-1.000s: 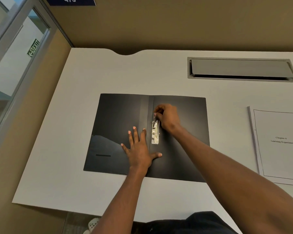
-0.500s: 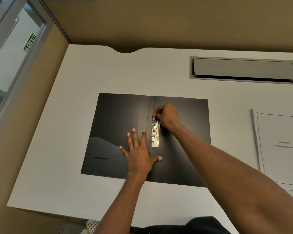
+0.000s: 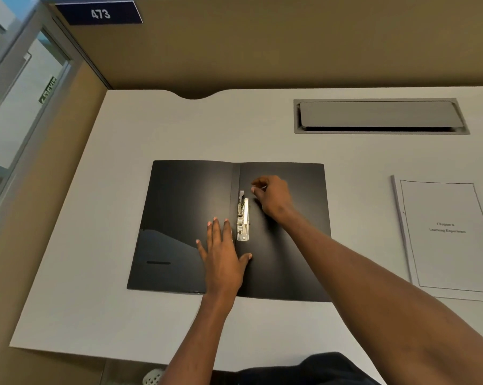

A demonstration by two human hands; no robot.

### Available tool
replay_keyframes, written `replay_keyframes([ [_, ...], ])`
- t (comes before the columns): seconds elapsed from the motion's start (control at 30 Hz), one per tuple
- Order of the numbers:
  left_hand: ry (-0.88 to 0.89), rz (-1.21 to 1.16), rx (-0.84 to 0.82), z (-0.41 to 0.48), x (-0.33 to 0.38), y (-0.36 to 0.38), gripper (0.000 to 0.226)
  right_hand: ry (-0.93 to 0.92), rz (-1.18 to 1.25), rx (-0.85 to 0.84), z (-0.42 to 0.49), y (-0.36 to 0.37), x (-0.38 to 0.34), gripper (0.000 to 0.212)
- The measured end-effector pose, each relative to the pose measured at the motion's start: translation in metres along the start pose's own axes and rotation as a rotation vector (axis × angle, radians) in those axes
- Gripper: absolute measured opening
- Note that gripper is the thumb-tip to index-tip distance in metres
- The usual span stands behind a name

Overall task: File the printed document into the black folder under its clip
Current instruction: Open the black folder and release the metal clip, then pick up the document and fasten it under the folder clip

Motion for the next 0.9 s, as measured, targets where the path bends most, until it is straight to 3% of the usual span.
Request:
replay_keyframes([
  [0.3, 0.068, -0.289, 0.180, -0.035, 0.078, -0.005, 0.075, 0.001, 0.051, 0.106, -0.029, -0.076, 0.040, 0.026],
  [0.67, 0.092, -0.528, 0.024, -0.069, 0.237, 0.062, 0.067, 0.147, 0.088, 0.282, -0.093, -0.242, 0.157, 0.028],
  [0.9, 0.106, -0.534, -0.089, -0.081, 0.316, 0.108, 0.070, 0.218, 0.071, 0.390, -0.130, -0.325, 0.239, 0.028],
])
Point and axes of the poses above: each hand's wrist, its own z-axis towards the middle knuckle, its own y-axis out of the palm, x = y × z, the point moved 3 cm from there along z, towards the middle knuckle, and after that the axes turned 2 degrees about z, right-handed, at the moved point
